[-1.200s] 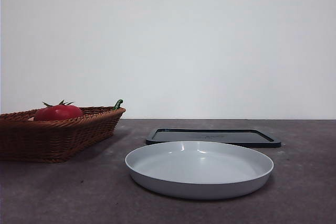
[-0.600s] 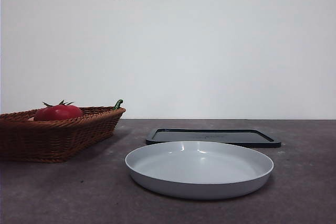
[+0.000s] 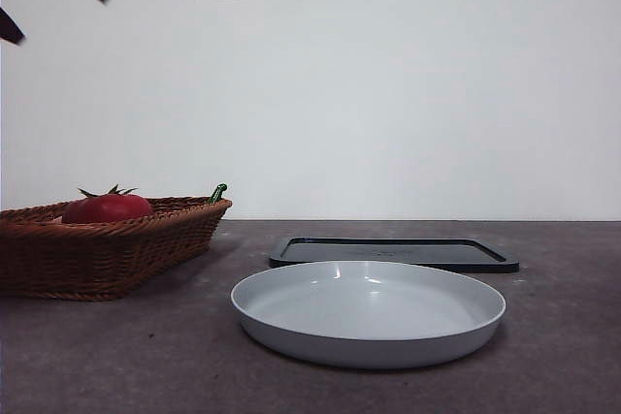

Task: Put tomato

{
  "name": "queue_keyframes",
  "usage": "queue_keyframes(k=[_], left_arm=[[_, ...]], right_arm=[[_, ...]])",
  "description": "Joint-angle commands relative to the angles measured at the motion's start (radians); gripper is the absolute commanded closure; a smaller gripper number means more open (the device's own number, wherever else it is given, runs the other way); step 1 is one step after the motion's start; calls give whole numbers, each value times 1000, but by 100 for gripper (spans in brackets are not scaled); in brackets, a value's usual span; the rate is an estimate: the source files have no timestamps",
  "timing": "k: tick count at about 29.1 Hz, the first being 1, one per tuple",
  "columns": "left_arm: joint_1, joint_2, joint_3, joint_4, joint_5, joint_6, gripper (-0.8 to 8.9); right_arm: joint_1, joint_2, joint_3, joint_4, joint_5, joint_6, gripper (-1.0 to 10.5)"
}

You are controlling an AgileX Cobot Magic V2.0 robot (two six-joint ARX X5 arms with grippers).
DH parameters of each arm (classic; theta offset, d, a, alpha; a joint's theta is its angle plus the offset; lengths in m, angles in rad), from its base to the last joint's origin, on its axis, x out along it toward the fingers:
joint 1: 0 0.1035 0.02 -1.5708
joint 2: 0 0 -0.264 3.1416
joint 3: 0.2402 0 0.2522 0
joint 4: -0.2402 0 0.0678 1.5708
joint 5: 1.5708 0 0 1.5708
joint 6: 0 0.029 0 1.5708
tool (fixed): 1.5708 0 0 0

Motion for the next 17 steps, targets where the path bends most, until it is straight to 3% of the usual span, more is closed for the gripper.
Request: queue_keyframes(k=[1,8,17], left_arm=[[-3,78,23,65,-11,51,252],[-3,268,23,169,-77,111,252],[-3,452,23,312,-86,133,252]], right_arm=[[6,6,16,3,0,-3,551],[6,6,16,3,-1,-3,551],[6,6,16,-2,0,4,551]])
